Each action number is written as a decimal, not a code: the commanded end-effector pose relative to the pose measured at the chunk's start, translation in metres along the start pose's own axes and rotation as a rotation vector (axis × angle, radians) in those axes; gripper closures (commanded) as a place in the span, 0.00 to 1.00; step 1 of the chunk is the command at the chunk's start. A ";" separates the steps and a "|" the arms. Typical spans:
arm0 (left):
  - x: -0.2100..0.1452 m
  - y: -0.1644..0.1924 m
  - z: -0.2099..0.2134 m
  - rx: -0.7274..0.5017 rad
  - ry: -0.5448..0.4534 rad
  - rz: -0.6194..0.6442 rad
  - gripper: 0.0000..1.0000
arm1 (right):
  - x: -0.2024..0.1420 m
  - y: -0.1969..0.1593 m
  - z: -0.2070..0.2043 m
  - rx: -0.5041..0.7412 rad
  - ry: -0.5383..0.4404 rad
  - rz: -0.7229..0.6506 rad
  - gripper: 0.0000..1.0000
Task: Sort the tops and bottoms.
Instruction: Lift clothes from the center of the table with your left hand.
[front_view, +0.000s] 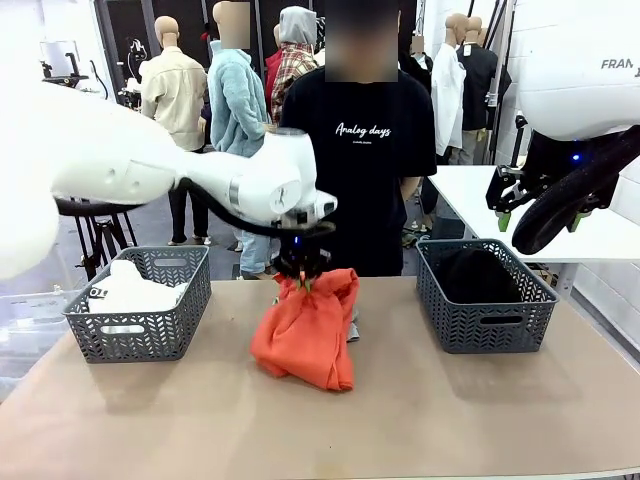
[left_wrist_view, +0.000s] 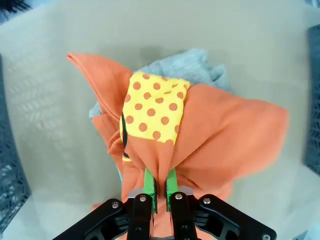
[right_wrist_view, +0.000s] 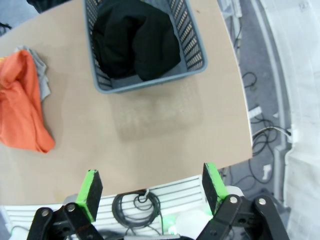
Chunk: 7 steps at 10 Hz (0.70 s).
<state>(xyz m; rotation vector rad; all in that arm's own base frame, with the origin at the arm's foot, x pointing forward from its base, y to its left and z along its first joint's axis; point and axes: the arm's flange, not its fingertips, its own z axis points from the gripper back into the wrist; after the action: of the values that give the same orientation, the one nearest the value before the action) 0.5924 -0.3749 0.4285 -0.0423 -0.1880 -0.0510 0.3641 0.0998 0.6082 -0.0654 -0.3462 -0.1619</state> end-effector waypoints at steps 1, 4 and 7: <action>-0.007 -0.001 0.107 0.078 -0.127 0.041 1.00 | 0.002 0.000 0.001 -0.017 0.003 0.004 0.00; -0.013 -0.012 0.190 0.126 -0.224 0.034 1.00 | 0.002 0.000 0.001 -0.017 0.003 0.004 0.00; -0.021 -0.004 0.214 0.113 -0.252 0.010 1.00 | 0.002 0.000 0.001 -0.017 0.003 0.004 0.00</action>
<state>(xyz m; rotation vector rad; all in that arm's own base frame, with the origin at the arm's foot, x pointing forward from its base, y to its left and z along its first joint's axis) 0.5331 -0.3688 0.6322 0.0806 -0.4465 -0.0297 0.3641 0.0998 0.6082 -0.0654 -0.3463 -0.1619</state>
